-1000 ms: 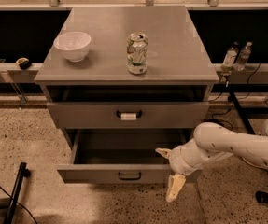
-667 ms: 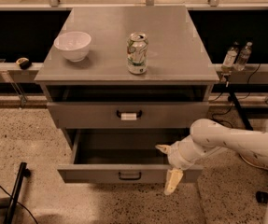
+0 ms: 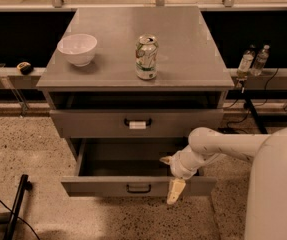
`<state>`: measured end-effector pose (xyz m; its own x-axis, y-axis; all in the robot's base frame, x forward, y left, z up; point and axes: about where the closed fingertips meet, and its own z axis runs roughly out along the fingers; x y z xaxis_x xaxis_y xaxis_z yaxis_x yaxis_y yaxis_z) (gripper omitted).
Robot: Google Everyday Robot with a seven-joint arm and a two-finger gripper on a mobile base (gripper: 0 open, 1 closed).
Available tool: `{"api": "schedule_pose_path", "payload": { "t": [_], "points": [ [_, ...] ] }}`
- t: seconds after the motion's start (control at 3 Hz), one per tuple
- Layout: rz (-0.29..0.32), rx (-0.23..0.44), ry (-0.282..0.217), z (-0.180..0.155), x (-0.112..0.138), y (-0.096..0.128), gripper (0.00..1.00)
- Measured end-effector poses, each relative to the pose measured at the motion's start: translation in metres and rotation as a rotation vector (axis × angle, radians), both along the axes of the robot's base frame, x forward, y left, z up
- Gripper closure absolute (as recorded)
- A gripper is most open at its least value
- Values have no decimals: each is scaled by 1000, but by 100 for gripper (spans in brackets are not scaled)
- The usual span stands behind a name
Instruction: Open middle drawer
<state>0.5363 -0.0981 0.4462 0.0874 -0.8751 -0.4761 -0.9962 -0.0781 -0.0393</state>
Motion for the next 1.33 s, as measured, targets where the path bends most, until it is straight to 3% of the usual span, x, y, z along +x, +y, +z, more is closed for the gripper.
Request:
{"api": "schedule_pose_path", "payload": {
  "t": [0.33, 1.33],
  "points": [
    [36, -11, 27, -1, -20, 6, 18],
    [41, 37, 95, 13, -92, -3, 21]
  ]
}}
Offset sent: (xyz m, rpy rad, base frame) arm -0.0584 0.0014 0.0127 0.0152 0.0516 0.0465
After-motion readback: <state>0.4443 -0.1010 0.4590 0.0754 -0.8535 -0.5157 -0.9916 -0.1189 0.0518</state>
